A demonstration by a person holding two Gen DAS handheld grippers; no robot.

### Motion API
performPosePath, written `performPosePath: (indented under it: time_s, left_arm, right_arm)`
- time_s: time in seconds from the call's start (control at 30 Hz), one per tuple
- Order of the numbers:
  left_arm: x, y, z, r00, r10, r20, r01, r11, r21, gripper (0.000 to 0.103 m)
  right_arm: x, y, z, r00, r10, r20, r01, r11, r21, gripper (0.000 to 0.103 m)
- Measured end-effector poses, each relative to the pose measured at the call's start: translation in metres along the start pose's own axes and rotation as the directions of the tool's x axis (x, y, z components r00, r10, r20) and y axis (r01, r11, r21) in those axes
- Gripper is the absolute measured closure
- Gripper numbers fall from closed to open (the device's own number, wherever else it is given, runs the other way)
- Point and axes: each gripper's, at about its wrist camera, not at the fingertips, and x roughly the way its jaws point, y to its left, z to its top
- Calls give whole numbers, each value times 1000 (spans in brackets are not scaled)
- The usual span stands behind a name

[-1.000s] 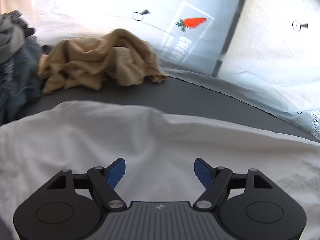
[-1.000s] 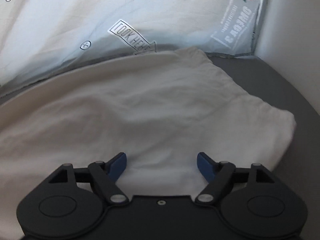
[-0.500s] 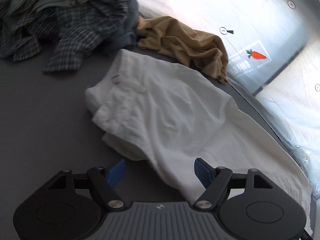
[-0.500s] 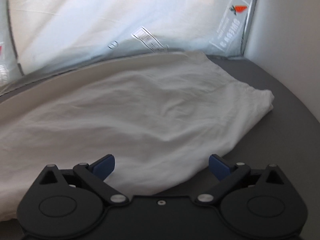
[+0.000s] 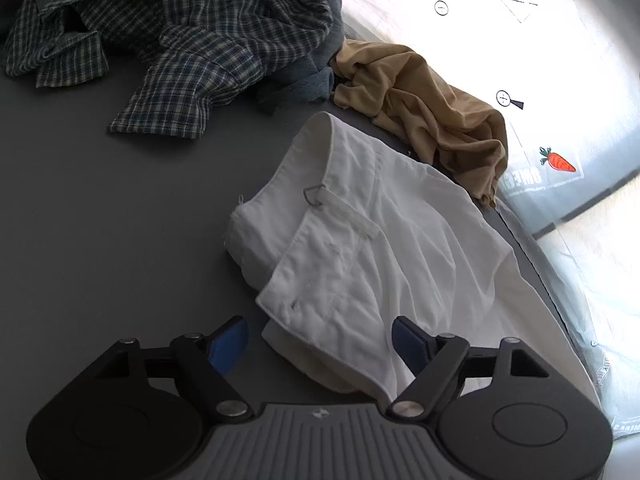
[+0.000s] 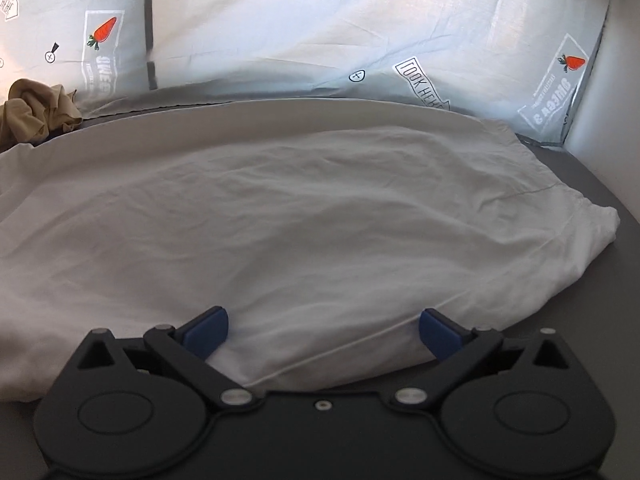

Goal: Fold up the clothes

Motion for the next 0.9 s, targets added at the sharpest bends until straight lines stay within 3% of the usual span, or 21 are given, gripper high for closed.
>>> performPosePath:
  time_s: [0.27, 0.3, 0.33, 0.37, 0.43, 0.5, 0.6, 0.73, 0.9]
  left_arm:
    - [17, 8, 8, 999, 5, 45, -4, 1000, -30, 18]
    - [17, 7, 8, 999, 7, 53, -6, 1000, -23, 22]
    - [18, 7, 8, 998, 6, 58, -5, 1000, -21, 36]
    - [17, 6, 8, 998, 6, 60, -4, 1000, -20, 38]
    - [15, 3, 9, 998, 3, 69, -3, 1000, 2, 58]
    - [8, -13, 7, 995, 8, 95, -18, 993, 113, 66]
    - [-10, -45, 6, 989, -28, 148, -15, 960, 280, 75]
    - [-36, -88, 3, 969, -184, 167, 101, 906, 411, 85]
    - [-48, -145, -37, 935, -351, 53, 261, 781, 568, 85]
  right_arm:
    - [5, -13, -15, 997, 58, 57, -63, 994, 93, 0]
    - [5, -13, -17, 996, 58, 74, -64, 994, 91, 0]
    - [4, -13, -20, 994, 57, 90, -65, 994, 90, 0]
    - [4, -13, -22, 993, 56, 105, -66, 994, 89, 0]
    - [4, -13, -22, 993, 57, 106, -67, 994, 90, 0]
    - [4, -13, -21, 993, 58, 106, -68, 994, 90, 0]
    - [5, -13, -21, 992, 59, 107, -69, 993, 92, 0]
    - [5, -14, -21, 992, 61, 108, -71, 993, 93, 0]
    - [5, -14, -21, 992, 63, 108, -73, 993, 93, 0]
